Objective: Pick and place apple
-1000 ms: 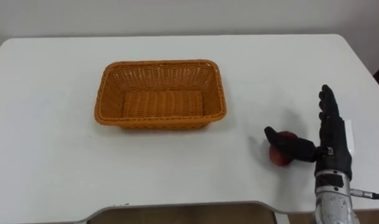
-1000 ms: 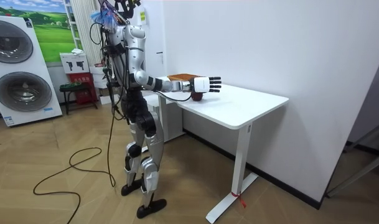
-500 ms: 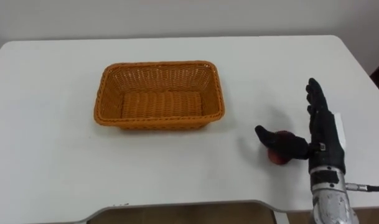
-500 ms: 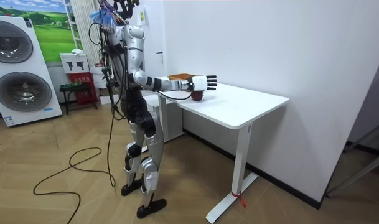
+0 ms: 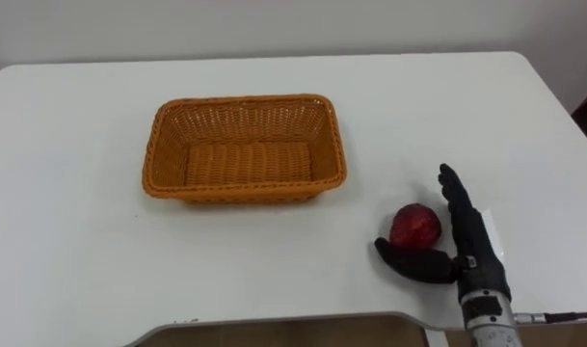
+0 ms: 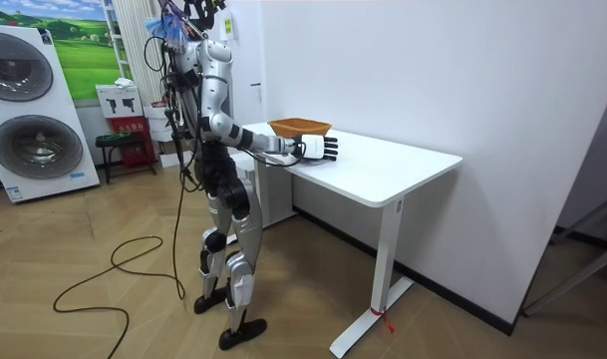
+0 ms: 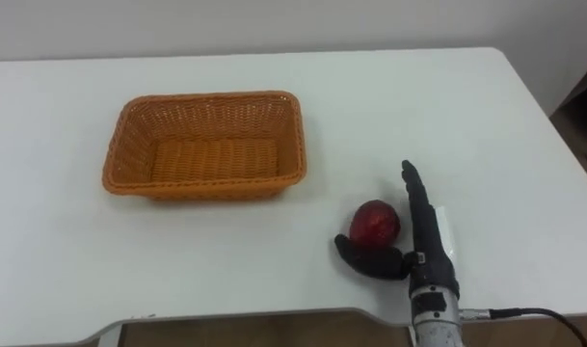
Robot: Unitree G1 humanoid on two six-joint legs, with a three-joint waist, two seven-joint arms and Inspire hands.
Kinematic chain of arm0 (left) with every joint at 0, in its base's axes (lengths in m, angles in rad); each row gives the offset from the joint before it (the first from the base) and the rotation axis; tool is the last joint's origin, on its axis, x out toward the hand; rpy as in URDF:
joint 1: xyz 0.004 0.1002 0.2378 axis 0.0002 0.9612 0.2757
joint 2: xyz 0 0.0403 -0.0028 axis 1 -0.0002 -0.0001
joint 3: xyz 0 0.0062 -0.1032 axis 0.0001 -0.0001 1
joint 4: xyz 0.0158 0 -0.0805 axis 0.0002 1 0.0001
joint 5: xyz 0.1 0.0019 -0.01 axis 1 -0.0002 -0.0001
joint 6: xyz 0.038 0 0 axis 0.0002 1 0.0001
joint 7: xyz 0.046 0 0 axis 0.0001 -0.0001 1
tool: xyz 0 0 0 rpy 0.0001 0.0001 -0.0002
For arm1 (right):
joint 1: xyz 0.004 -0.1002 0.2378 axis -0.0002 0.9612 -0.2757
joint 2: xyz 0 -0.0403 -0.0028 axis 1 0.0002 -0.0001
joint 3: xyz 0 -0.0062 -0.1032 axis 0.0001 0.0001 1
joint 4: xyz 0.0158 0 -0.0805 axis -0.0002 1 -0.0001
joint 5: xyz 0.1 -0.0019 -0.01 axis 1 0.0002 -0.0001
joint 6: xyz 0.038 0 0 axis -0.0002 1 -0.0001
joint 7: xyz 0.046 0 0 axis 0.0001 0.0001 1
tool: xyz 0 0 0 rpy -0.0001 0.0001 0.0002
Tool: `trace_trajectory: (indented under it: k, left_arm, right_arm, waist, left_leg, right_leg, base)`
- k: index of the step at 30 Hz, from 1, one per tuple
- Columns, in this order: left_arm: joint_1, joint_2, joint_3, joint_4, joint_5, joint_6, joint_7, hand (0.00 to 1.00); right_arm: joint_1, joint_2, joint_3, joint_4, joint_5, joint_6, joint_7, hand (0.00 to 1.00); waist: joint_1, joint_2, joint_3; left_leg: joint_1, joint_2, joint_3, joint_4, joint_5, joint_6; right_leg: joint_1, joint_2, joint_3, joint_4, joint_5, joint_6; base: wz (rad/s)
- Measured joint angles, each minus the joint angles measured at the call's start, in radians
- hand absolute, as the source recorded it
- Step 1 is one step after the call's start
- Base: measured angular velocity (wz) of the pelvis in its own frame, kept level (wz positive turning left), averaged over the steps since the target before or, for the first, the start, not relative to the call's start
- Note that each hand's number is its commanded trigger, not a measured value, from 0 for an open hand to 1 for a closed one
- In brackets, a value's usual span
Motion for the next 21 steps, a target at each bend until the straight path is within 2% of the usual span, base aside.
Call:
trace_trajectory:
  k: [3,5,6,7,8,9,13,21]
  left_arm:
    - [-0.002,0.0,0.0,-0.002,0.0,-0.001,0.004,0.0]
    - [-0.001,0.0,0.0,-0.002,-0.002,-0.008,0.01,0.0]
    - [-0.001,0.0,0.0,-0.002,-0.002,-0.015,0.011,0.0]
    - [-0.001,0.0,0.0,-0.002,-0.003,-0.022,0.013,0.0]
    - [-0.002,0.0,0.0,-0.002,-0.003,-0.025,0.013,0.0]
    - [-0.001,0.0,0.0,-0.002,-0.003,-0.033,0.015,0.0]
    - [-0.001,0.0,-0.001,-0.003,-0.003,-0.049,0.02,0.0]
    - [-0.002,0.0,-0.003,-0.003,-0.003,-0.073,0.022,0.0]
  right_arm:
    - [-0.002,-0.001,0.004,0.016,0.006,-0.005,0.002,0.0]
    - [-0.003,-0.001,0.004,0.036,0.006,-0.024,0.003,0.0]
    - [-0.006,-0.001,0.003,0.046,0.006,-0.032,0.007,0.03]
    - [-0.012,-0.001,0.003,0.068,0.006,-0.047,0.009,0.26]
    - [-0.013,-0.001,0.003,0.072,0.006,-0.055,0.01,0.8]
    - [-0.013,-0.001,0.003,0.075,0.006,-0.06,0.013,1.0]
    - [-0.023,-0.003,-0.012,0.112,0.006,-0.088,0.008,1.0]
    - [-0.047,-0.016,-0.055,0.156,0.005,-0.101,-0.013,1.0]
  waist:
    - [-0.002,-0.001,-0.0005]
    - [-0.001,-0.001,-0.0008]
    - [-0.001,-0.001,-0.0008]
    - [-0.002,-0.001,-0.0011]
    - [-0.002,-0.001,-0.0013]
    - [-0.002,-0.002,-0.0015]
    - [-0.003,-0.003,-0.0025]
    - [-0.009,-0.005,-0.0045]
  left_leg:
    - [0.0,0.0,0.0,0.0,0.0,0.0]
    - [0.001,0.0,0.0,0.0,0.0,0.0]
    - [0.001,0.0,0.0,0.0,0.0,0.0]
    - [0.001,0.0,0.0,0.001,0.0,0.0]
    - [0.001,0.0,0.0,0.001,0.0,0.0]
    - [0.001,0.0,-0.001,0.002,0.0,0.0]
    - [0.002,0.0,-0.001,0.003,0.0,0.0]
    - [0.003,0.0,-0.001,0.003,0.0,0.0]
  right_leg:
    - [0.0,0.0,0.0,-0.001,0.0,0.0]
    - [0.001,0.0,0.0,-0.001,0.0,0.0]
    - [0.001,0.0,0.0,-0.001,0.0,0.0]
    - [0.002,0.0,0.0,-0.001,0.0,0.0]
    - [0.003,0.0,0.0,-0.001,0.0,0.0]
    - [0.003,0.0,0.0,-0.001,0.0,0.0]
    - [0.004,0.0,0.0,-0.001,0.0,0.0]
    - [0.004,0.0,0.0,-0.001,0.0,0.0]
  base:
    - [0.0]
    - [0.0]
    - [0.0]
    - [0.0]
    - [0.0]
    - [0.0]
    - [0.0]
    - [0.0]
